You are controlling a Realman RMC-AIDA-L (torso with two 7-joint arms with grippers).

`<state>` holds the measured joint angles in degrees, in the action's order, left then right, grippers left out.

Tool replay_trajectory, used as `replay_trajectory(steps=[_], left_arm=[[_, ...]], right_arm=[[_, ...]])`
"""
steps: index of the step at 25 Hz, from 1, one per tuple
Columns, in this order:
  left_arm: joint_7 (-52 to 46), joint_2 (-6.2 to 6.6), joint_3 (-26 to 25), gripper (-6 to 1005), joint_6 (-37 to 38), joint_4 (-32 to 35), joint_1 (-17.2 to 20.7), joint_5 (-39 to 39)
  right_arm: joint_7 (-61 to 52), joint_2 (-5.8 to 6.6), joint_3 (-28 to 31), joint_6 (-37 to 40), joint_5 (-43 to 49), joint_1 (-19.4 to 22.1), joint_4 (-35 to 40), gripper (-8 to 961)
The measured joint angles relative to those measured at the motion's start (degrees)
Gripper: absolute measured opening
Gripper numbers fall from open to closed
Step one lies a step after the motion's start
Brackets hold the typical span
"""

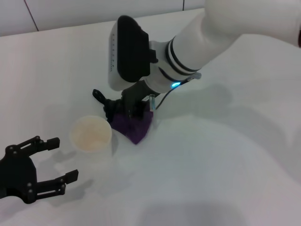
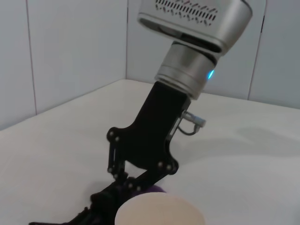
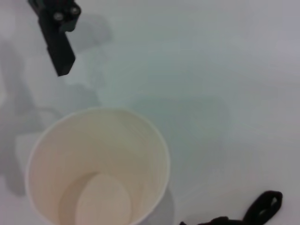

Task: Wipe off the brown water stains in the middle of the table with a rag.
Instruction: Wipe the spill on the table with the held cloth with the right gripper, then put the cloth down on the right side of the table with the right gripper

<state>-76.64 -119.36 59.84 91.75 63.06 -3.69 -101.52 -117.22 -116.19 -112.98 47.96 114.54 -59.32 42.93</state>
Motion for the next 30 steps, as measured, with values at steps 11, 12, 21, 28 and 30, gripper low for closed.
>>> replay_trajectory(steps=[11, 12, 21, 28, 30], left_arm=[[-0.09, 0.09, 0.06, 876, -0.09, -0.30, -1.66, -0.01], [-0.10, 0.11, 0.02, 876, -0.09, -0.30, -1.70, -0.01], [-0.11, 0.25, -0.39, 876, -0.09, 0.15, -1.69, 0.05], [-0.10, 0.27, -0.43, 876, -0.08, 0.30, -2.10, 0.24], [-0.11, 0.27, -0.47, 876, -0.08, 0.33, -2.18, 0.24]], right_arm=[[0.54, 0.13, -1.61, 6.48, -3.67, -2.18, -2.35, 122], [-0.29, 0.20, -1.58, 7.34, -3.23, -2.18, -1.98, 123], [-8.27, 0.29, 4.44, 13.99, 10.46, 4.28, 9.19, 130], [-8.59, 0.46, 9.66, 17.39, 13.22, 8.73, 13.87, 137], [-8.60, 0.51, 10.65, 17.61, 14.04, 9.44, 13.95, 138]])
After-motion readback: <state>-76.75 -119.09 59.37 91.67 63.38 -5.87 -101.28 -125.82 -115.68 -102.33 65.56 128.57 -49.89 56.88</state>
